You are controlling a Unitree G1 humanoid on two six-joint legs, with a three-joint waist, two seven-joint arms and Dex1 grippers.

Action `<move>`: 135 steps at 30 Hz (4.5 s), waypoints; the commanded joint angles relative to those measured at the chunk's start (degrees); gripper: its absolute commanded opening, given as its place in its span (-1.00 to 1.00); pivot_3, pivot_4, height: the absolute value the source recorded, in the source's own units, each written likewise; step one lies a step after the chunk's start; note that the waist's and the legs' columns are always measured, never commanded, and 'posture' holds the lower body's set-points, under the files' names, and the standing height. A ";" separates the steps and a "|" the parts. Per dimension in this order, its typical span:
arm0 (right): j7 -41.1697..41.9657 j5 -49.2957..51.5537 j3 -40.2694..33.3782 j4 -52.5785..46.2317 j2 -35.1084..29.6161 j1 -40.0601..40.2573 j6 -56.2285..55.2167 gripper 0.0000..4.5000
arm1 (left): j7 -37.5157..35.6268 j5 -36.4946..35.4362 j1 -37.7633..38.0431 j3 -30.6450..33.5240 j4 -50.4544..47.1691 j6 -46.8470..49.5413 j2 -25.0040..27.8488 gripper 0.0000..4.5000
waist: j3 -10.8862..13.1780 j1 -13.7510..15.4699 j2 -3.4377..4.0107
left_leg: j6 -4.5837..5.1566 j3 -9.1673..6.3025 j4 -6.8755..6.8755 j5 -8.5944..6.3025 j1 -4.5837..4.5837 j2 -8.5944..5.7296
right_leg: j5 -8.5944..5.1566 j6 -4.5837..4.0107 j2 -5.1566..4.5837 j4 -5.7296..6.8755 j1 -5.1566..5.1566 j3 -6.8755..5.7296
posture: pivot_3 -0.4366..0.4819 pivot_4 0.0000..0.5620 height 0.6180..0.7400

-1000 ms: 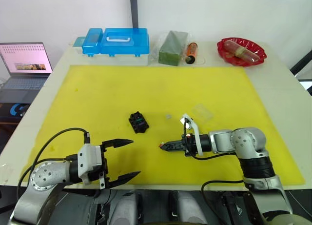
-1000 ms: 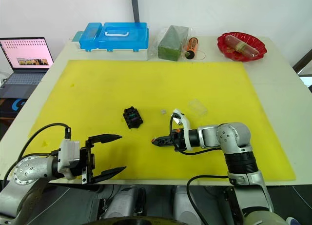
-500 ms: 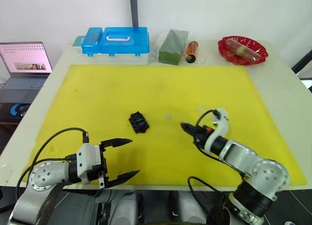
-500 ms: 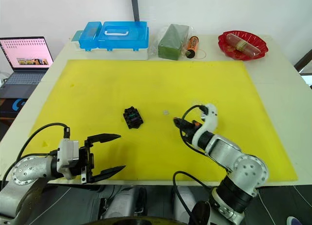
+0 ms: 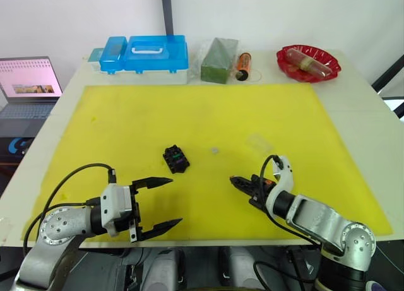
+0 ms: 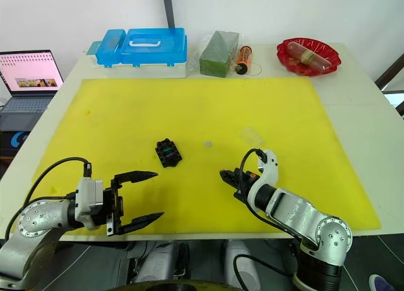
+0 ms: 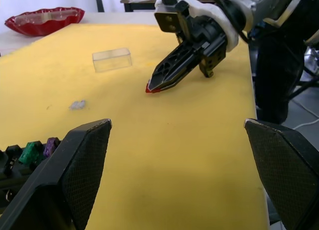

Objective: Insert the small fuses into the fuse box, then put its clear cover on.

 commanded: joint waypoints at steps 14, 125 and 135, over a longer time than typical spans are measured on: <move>6.39 2.29 10.50 -1.06 -12.13 1.24 -13.02 -0.36 | -0.09 0.24 1.91 -0.36 -0.41 -2.75 -0.89 1.00 | -0.03 1.50 -0.11 | 0.09 0.00 0.25 -0.05 0.00 0.02 | -0.03 0.06 0.04 0.02 0.11 0.04 | -0.05 -0.47 1.00; 105.48 -80.70 7.45 5.91 -13.87 -27.12 27.77 -0.99 | 7.66 1.15 1.34 -3.50 -6.92 1.61 -1.58 1.00 | -0.06 1.82 -0.13 | 0.11 0.06 0.19 -0.26 -0.03 0.00 | 0.08 -0.13 -0.32 0.13 -0.09 0.03 | -0.05 -0.47 1.00; 57.17 -52.57 -11.98 -7.27 5.35 -9.15 27.77 -0.99 | 6.28 -0.18 -2.21 -3.30 -5.02 3.04 -0.89 1.00 | -0.07 1.19 -0.03 | 0.13 0.12 0.23 -0.25 0.03 -0.03 | 0.09 -0.12 -0.34 0.21 -0.06 0.02 | -0.05 -0.47 1.00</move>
